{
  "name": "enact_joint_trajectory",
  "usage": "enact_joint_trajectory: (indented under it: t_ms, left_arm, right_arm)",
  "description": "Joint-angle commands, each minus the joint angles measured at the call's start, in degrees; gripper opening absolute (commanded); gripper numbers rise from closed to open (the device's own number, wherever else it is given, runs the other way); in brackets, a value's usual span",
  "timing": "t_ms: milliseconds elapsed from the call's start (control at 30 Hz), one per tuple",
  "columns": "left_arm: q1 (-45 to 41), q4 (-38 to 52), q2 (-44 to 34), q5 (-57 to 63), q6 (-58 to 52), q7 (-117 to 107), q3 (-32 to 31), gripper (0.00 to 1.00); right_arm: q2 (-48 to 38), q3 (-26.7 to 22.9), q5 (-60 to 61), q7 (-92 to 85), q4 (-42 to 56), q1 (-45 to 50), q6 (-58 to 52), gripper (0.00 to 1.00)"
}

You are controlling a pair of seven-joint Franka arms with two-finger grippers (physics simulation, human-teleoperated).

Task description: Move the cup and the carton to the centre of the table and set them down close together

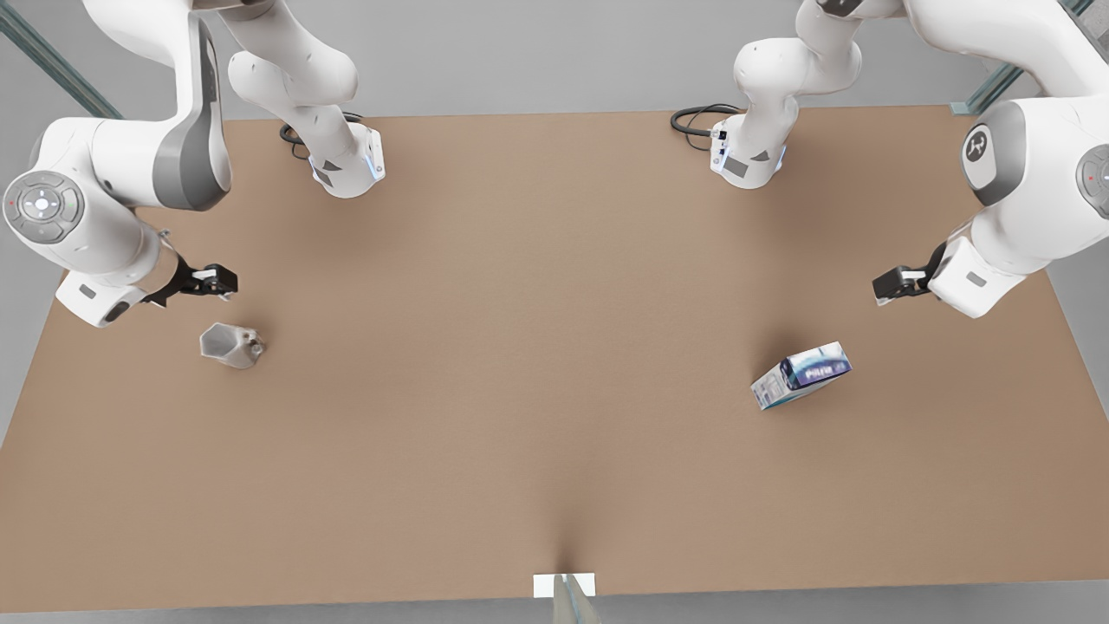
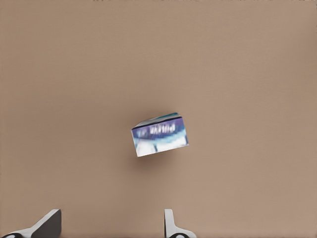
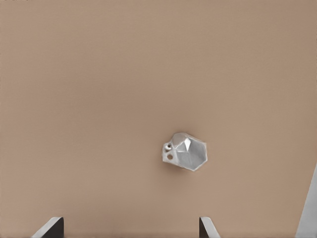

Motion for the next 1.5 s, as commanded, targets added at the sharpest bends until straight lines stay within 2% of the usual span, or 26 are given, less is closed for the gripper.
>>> enact_joint_trajectory:
  t_ms: [0,100,200,300,467,700,800,1467]
  left_arm:
    - [0.0,0.0,0.0,-0.1,0.0,-0.1,0.0,1.0]
    - [0.1,0.2,0.0,0.1,-0.1,-0.1,0.0,1.0]
    - [0.0,1.4,-0.3,0.2,-0.9,0.2,0.0,1.0]
    - [0.1,2.0,-0.4,0.0,-2.1,0.2,-0.4,1.0]
    - [0.0,3.5,-0.3,0.2,-2.0,0.2,-0.3,1.0]
    - [-0.2,3.5,-0.3,0.2,-1.9,0.2,-0.4,1.0]
    - [-0.3,3.6,-0.2,0.2,-1.9,0.2,-0.4,1.0]
    - [-2.6,3.7,0.9,-0.2,-3.8,-0.1,-0.7,1.0]
  right_arm:
    - [0.0,0.0,0.0,0.0,0.0,0.1,0.0,1.0]
    - [7.1,0.0,-0.2,-0.8,0.4,-4.4,-3.3,1.0]
    - [14.0,0.1,-1.1,-3.6,0.0,-11.1,-1.1,1.0]
    - [13.7,0.4,-1.8,-11.0,-6.7,-15.7,8.2,1.0]
    - [14.1,0.6,-4.2,-14.3,-12.7,-17.4,18.5,1.0]
    - [16.3,0.6,-4.2,-15.9,-14.5,-19.9,22.1,1.0]
    - [15.5,0.6,-4.2,-15.8,-18.5,-20.5,24.3,1.0]
    - [22.1,0.5,-3.7,-15.9,-17.8,-22.4,28.7,1.0]
